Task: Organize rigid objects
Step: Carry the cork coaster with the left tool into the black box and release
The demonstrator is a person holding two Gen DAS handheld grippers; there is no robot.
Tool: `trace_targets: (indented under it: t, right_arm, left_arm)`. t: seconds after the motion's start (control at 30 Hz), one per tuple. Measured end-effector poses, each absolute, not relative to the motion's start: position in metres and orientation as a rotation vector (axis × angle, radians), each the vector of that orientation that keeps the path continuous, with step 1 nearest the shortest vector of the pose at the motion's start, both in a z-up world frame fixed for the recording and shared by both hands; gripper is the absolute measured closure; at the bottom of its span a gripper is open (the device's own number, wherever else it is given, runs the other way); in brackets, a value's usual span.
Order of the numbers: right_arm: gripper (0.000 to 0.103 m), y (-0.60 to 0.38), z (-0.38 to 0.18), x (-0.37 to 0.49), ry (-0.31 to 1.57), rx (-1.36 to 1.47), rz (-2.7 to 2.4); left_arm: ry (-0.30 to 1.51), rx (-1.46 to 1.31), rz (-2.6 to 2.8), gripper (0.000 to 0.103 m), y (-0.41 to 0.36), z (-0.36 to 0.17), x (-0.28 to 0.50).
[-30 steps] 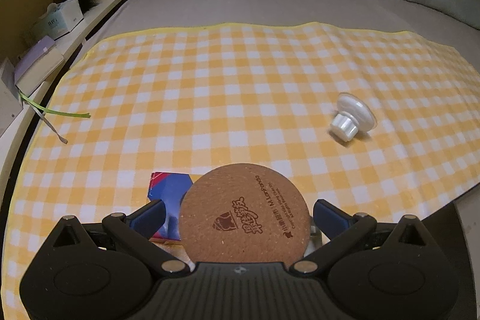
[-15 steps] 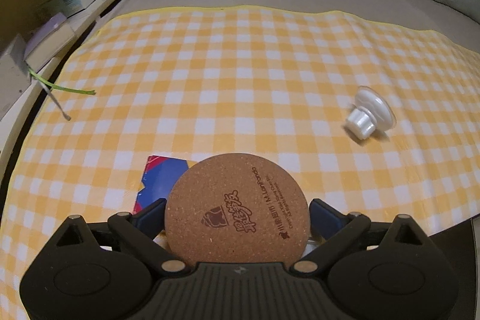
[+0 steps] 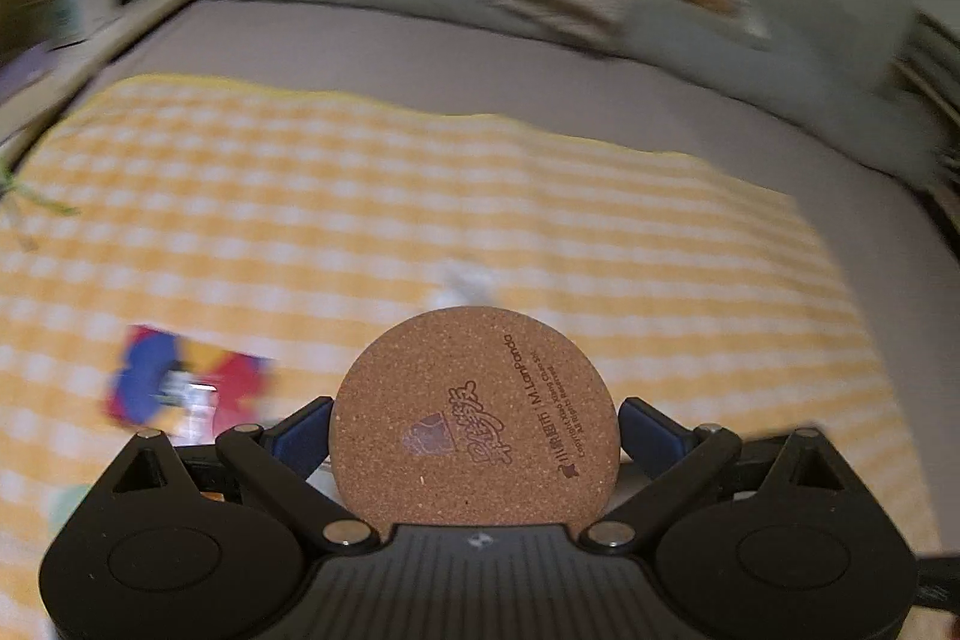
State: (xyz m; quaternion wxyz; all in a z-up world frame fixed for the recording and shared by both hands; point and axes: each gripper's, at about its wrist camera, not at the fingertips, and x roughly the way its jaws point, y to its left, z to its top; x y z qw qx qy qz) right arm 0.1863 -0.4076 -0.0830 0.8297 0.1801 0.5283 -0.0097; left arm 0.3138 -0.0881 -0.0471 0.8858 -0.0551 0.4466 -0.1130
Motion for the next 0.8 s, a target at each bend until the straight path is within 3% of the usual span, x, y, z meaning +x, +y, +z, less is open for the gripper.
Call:
trace_targets:
  t: [0.33,0.4,0.47,0.73,0.8]
  right_arm:
    - [0.095,-0.410,-0.082,0.182,1.102,0.359,0.005]
    - [0.090,-0.412,-0.080,0.180,1.089,0.355,0.013]
    - [0.067,-0.410,-0.073,0.175,1.064,0.313,0.028]
    - [0.067,-0.403,-0.072,0.151,1.104,0.144,0.069]
    - [0.074,-0.402,-0.078,0.149,1.119,0.130,0.075]
  left_arm:
    - [1.017,-0.191,-0.473,0.005,-0.174,-0.055,0.266]
    - [1.041,-0.204,-0.478,0.005,-0.187,-0.064,0.263]
    - [1.064,-0.219,-0.475,0.005,-0.196,-0.073,0.264]
    - [1.104,-0.229,-0.497,0.005,-0.231,-0.098,0.266]
    - [1.112,-0.228,-0.492,0.005,-0.235,-0.107,0.267]
